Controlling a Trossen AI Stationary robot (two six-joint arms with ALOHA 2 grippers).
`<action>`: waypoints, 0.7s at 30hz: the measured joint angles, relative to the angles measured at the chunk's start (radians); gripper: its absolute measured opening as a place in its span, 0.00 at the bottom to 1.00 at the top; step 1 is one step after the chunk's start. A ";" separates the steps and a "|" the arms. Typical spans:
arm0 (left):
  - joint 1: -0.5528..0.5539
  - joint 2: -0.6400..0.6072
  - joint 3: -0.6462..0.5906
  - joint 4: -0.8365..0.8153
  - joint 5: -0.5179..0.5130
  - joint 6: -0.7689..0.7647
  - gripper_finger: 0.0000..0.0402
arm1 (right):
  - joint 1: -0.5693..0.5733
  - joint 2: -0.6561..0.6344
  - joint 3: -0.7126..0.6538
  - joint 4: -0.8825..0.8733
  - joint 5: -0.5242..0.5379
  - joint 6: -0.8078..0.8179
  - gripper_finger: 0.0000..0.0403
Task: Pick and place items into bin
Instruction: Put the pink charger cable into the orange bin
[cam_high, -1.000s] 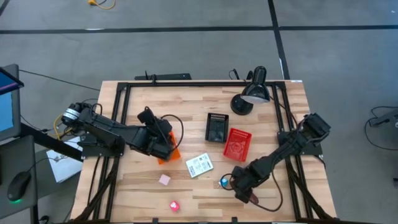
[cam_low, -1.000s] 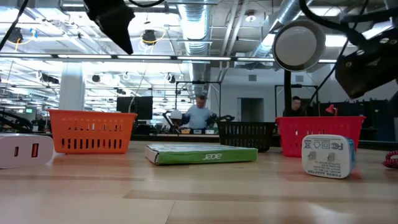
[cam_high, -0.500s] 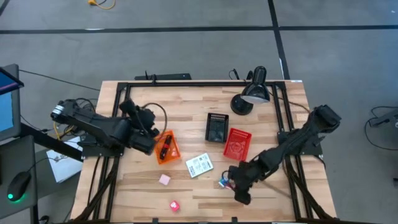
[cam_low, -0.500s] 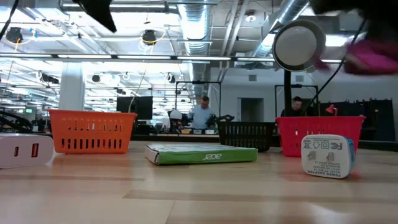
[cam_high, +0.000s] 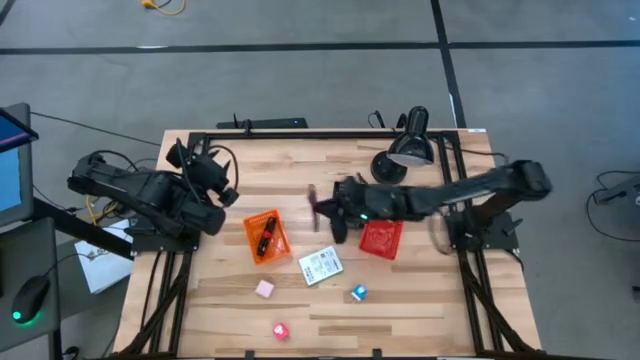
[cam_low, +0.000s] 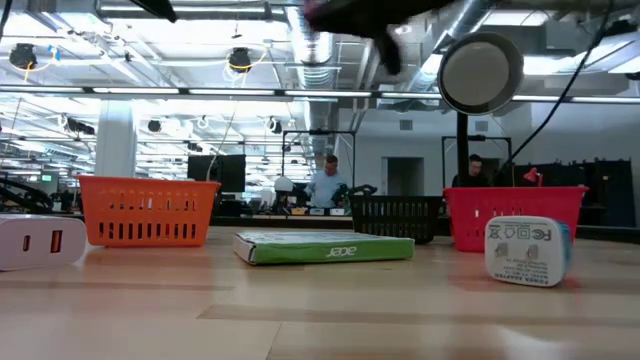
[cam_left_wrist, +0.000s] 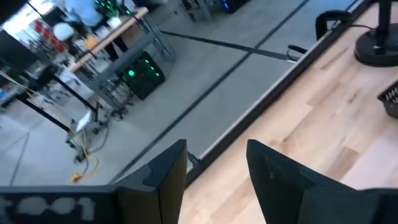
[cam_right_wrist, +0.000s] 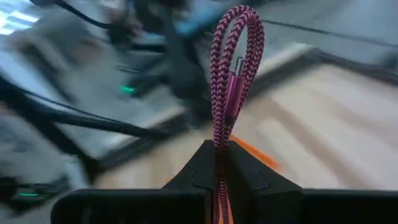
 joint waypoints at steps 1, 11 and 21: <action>0.000 0.000 0.000 0.000 0.006 0.000 0.39 | -0.031 0.044 0.000 0.070 -0.086 0.027 0.03; 0.000 -0.001 -0.004 0.000 0.044 0.000 0.39 | -0.092 0.503 0.175 0.406 -0.258 0.323 0.04; 0.000 -0.001 -0.065 -0.003 0.061 -0.001 0.39 | -0.053 0.690 0.454 0.232 -0.270 0.233 0.05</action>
